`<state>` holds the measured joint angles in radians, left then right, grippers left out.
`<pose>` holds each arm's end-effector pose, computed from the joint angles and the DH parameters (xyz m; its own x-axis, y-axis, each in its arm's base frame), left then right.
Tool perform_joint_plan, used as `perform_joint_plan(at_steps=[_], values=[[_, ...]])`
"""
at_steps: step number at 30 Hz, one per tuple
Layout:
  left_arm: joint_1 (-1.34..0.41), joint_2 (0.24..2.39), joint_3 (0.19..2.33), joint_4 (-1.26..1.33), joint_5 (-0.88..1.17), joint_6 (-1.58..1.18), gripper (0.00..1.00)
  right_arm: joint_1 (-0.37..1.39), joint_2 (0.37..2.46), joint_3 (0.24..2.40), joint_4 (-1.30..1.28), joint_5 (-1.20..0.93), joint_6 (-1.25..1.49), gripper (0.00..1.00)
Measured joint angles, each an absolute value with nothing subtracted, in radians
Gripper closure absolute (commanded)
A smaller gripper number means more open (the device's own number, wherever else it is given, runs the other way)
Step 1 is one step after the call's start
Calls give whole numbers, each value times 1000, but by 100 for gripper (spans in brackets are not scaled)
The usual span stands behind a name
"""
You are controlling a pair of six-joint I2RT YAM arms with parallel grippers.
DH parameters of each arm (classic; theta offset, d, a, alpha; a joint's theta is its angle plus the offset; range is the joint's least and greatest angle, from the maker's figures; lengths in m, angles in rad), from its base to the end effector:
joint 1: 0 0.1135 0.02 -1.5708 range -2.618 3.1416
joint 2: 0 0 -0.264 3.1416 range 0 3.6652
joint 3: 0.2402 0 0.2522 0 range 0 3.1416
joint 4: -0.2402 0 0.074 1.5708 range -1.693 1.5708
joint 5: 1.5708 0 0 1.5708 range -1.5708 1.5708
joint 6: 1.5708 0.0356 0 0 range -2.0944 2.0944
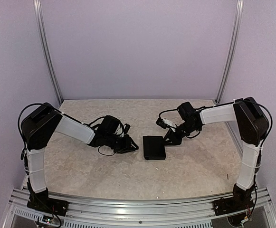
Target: Fold the paper box
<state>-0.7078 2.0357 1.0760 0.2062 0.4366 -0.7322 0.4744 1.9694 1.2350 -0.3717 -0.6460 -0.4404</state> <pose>0.2983 -0.2751 0.1106 -0.9371 0.0046 -0.3490 0.2649 0.6603 -0.7027 0.3375 0.1974 0.1456 -0.4616 -0.6197 -0.6348 -0.8861 0.3570 0.2958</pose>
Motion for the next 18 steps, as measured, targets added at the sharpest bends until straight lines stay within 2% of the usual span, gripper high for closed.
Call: perform_joint_plan(at_steps=[18], values=[[-729, 2117, 1129, 316, 459, -732, 75, 432, 1954, 1172, -406, -612, -432, 81]])
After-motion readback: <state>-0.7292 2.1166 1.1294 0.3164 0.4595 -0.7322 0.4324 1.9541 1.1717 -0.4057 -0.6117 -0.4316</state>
